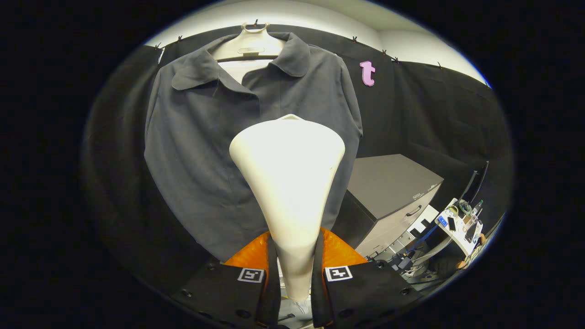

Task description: Iron the clothes twice with a garment steamer, once on the left side and once on the right side.

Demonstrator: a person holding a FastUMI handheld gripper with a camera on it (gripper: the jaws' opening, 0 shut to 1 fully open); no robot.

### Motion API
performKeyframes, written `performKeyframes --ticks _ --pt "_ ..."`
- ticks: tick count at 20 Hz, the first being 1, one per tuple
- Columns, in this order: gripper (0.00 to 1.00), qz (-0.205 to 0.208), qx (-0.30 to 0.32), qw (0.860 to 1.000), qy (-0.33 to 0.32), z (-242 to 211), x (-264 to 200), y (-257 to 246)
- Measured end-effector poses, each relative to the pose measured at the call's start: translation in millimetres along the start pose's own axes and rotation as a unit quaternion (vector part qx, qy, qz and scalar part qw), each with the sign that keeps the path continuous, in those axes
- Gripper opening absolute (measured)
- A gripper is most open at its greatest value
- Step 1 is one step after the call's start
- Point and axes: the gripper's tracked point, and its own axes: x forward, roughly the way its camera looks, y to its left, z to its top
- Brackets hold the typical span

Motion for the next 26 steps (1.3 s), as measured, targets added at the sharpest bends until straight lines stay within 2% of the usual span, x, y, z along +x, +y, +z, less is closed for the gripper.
performKeyframes --ticks 5,12,20,26 --pt "0.35 0.028 -0.004 0.999 -0.025 33.1 -11.6 33.3" --pt "0.35 0.057 -0.026 0.997 -0.038 53.2 -8.6 70.2" --pt "0.35 0.080 -0.041 0.996 -0.016 53.0 23.3 107.8" --pt "0.35 0.077 -0.042 0.996 0.003 51.4 51.4 109.8"
